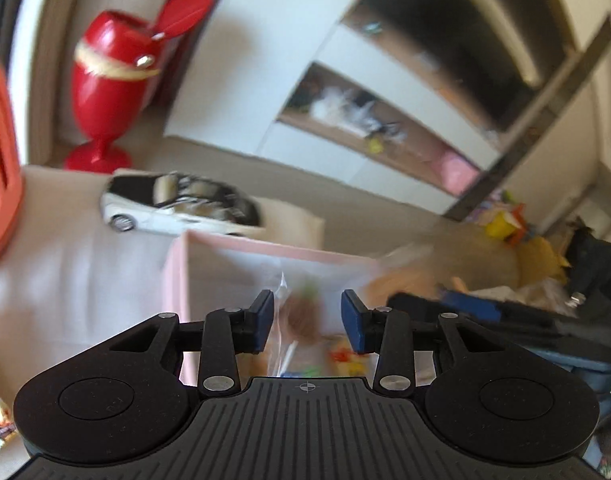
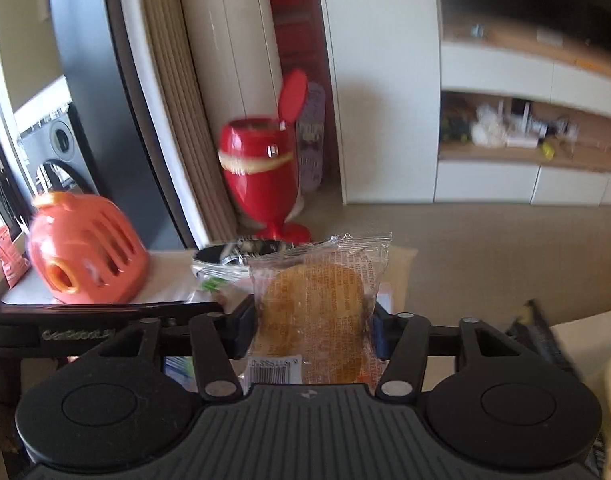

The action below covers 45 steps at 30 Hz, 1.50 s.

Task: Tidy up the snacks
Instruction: 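Carry the lollipop and pastry into the pink box and release them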

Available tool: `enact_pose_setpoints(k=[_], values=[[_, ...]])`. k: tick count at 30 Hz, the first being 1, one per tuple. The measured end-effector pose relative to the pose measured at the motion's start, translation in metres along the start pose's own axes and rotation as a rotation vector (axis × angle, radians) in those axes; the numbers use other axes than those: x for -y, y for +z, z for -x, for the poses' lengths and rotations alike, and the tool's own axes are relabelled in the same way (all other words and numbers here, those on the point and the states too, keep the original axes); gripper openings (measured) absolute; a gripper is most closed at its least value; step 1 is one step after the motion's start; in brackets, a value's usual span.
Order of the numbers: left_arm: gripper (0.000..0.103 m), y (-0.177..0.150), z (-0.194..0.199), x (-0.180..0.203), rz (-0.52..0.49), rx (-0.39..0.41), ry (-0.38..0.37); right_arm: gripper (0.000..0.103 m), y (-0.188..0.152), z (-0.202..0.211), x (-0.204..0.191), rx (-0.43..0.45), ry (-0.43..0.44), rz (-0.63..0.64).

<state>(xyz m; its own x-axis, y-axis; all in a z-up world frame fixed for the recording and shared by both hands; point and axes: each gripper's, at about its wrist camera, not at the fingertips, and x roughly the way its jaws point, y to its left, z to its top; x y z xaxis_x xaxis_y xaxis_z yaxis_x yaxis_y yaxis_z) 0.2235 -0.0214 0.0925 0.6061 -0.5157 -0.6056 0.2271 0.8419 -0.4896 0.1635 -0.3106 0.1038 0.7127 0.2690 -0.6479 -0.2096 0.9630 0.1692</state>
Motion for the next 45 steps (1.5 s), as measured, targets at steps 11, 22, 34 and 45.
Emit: enact_pose_setpoints(k=[11,22,34,45], values=[[0.042,-0.055,0.093,-0.067,-0.048,0.082,0.17,0.074,-0.071,0.04,-0.008,0.038,0.004,0.033],[0.042,-0.159,0.219,-0.133,0.122,0.175,0.36,0.08,-0.131,0.052,-0.144,0.039,0.21,0.323],[0.042,-0.194,0.237,-0.135,0.062,0.11,0.303,0.045,-0.121,-0.06,-0.224,-0.081,0.077,0.391],[0.042,-0.193,0.213,-0.129,0.143,0.028,0.321,0.045,-0.192,0.03,-0.158,-0.115,0.156,0.41]])
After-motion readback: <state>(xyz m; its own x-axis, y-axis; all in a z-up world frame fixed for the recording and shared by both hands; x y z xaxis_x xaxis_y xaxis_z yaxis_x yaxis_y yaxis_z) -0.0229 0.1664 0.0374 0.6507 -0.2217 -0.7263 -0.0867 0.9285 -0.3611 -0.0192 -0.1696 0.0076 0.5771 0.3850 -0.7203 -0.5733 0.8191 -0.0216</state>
